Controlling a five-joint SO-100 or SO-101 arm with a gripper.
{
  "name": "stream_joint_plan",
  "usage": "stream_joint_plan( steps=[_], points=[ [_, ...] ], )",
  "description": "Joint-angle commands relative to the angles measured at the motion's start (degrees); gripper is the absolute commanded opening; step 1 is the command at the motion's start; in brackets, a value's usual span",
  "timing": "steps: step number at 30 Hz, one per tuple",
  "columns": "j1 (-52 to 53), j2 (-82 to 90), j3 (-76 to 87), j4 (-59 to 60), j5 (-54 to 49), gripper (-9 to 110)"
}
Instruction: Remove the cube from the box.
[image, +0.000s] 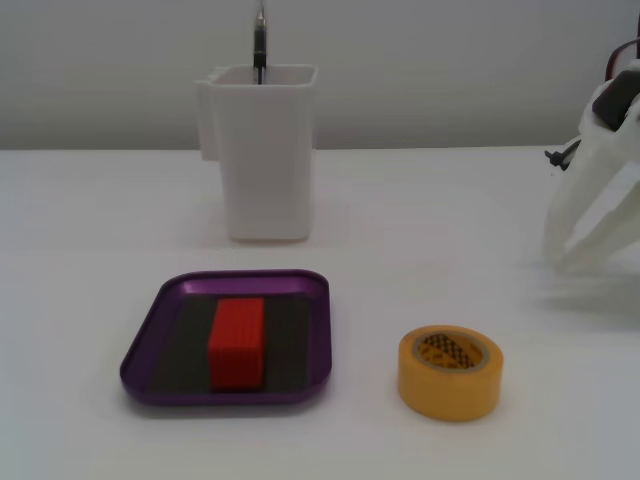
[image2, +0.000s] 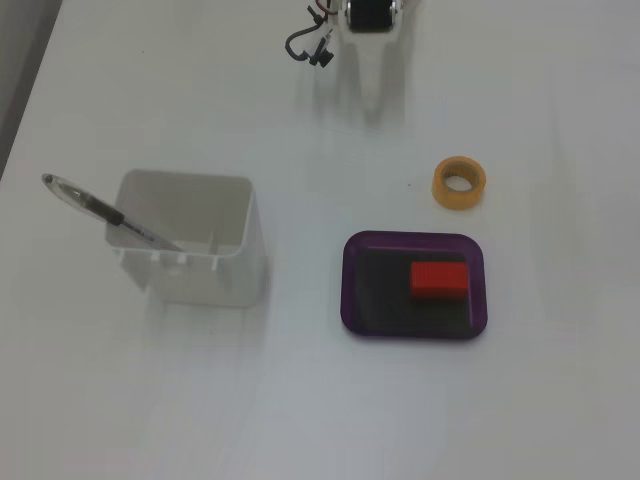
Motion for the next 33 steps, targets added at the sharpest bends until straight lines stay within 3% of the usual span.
stream_joint_plan(
  steps=[1, 33],
  points=[
    [-0.5, 4.3, 0.4, -0.6, -0.4, 0],
    [-0.5, 4.3, -4.6, -0.6, -0.5, 0]
  ],
)
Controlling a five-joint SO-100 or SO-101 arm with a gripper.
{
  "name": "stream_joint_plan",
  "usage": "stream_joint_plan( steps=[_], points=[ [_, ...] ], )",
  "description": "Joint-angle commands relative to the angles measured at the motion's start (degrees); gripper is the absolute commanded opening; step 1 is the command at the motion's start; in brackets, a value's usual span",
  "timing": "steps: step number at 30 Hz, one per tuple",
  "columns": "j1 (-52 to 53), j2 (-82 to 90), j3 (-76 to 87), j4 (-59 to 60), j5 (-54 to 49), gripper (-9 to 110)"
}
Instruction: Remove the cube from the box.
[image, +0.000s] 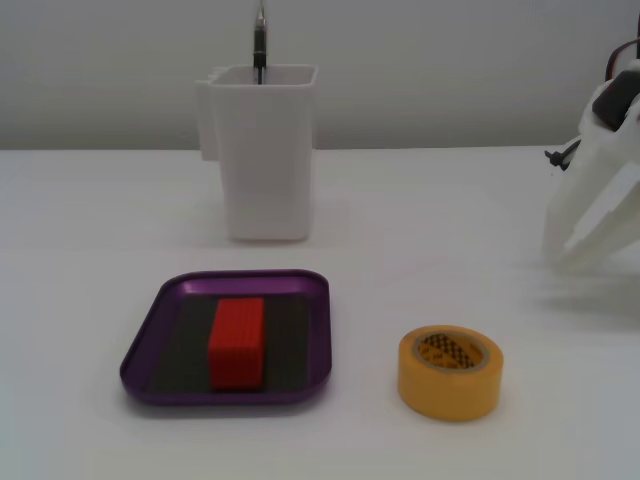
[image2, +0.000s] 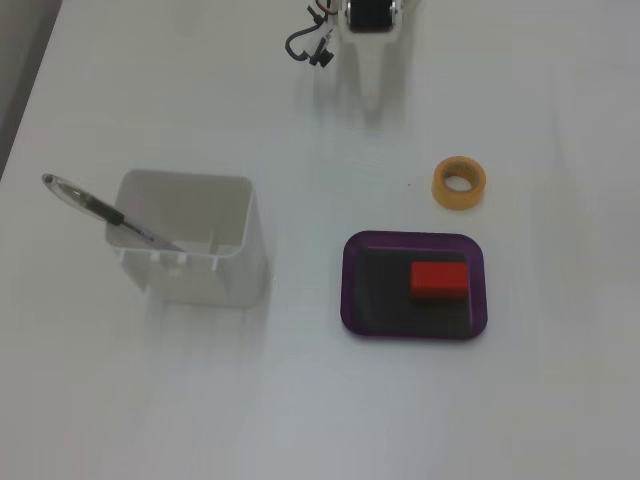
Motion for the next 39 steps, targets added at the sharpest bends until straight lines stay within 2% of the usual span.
stream_joint_plan(
  steps=[1, 10, 19, 23, 31, 39],
  points=[
    [-0.5, 4.3, -5.4, -0.7, -0.4, 0],
    [0.4, 3.4, -15.2, -7.6, -0.5, 0],
    [-0.4, 1.0, -18.0, -6.9, -0.4, 0],
    [-0.4, -9.6, -22.0, -7.0, -0.4, 3],
    [-1.1, -41.4, -43.9, -6.8, 0.1, 8],
    [-11.2, -63.7, -61.7, -3.2, 0.1, 11]
  ],
)
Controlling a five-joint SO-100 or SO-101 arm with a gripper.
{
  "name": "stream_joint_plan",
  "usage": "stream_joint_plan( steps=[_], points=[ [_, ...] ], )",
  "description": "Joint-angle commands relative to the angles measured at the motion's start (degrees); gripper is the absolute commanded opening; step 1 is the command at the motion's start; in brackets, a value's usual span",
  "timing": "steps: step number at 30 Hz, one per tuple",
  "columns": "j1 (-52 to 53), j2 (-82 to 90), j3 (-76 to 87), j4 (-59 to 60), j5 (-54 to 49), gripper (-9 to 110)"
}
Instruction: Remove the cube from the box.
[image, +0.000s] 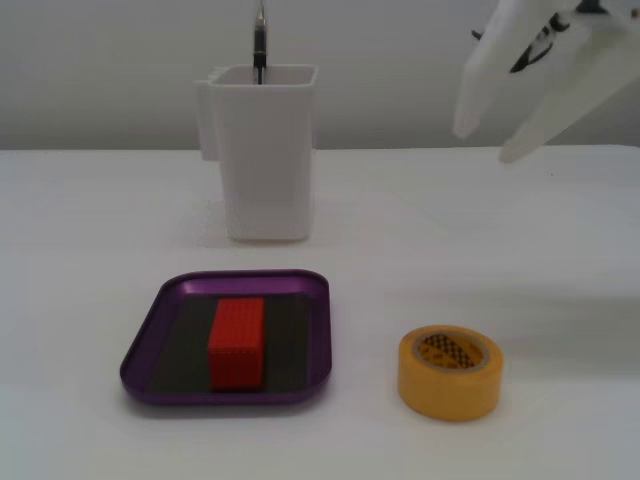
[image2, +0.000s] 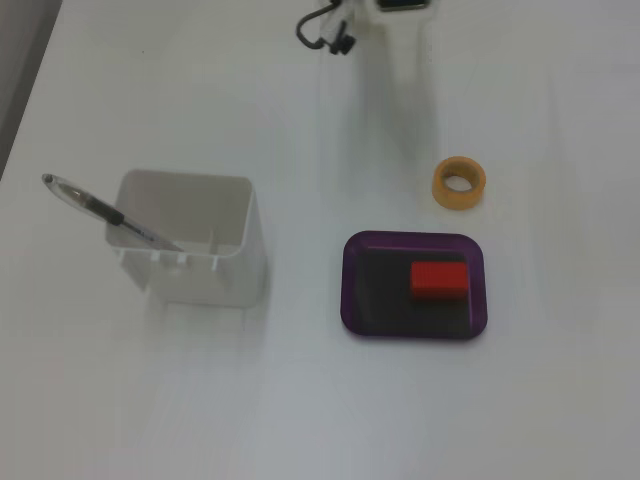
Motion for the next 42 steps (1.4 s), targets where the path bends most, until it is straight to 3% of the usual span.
stream_joint_plan(
  steps=[1, 34, 42],
  points=[
    [-2.4, -7.9, -9.1, 0.4, 0.1, 13],
    [-1.3, -69.1, -59.2, -4.7, -0.6, 16],
    [2.2, -76.9, -62.5, -4.7, -0.6, 16]
  ],
)
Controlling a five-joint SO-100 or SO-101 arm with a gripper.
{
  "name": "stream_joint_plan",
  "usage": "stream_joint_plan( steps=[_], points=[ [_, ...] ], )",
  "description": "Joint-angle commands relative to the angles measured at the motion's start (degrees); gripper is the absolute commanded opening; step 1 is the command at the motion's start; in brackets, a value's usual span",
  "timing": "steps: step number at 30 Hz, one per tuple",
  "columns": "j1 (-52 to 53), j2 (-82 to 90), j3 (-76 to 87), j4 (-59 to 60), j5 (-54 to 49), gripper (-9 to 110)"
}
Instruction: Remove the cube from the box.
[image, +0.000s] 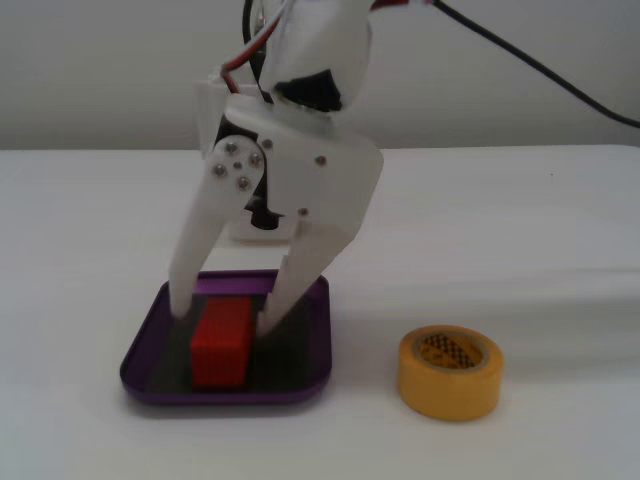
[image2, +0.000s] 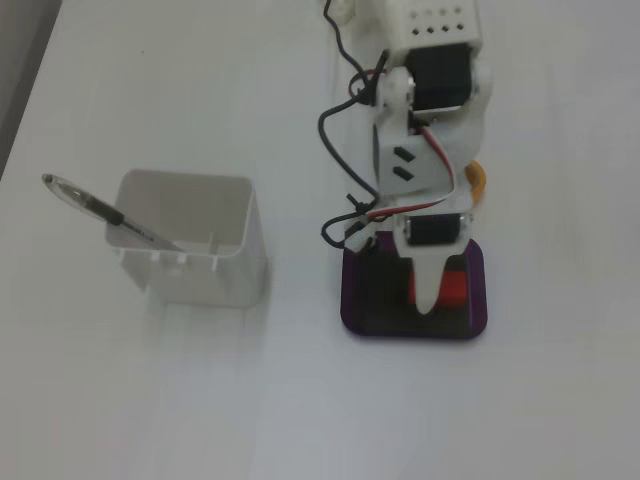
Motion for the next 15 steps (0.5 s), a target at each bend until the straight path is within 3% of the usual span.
stream_joint_plan(
  steps=[1, 6, 12, 15],
  points=[
    [0.3, -0.3, -2.5, 0.0, -0.6, 16],
    [0.2, -1.5, -2.7, 0.0, -0.7, 14],
    [-0.7, -1.1, -2.8, 0.0, -0.7, -1],
    [-0.9, -0.8, -2.9, 0.2, -0.7, -1]
  ],
)
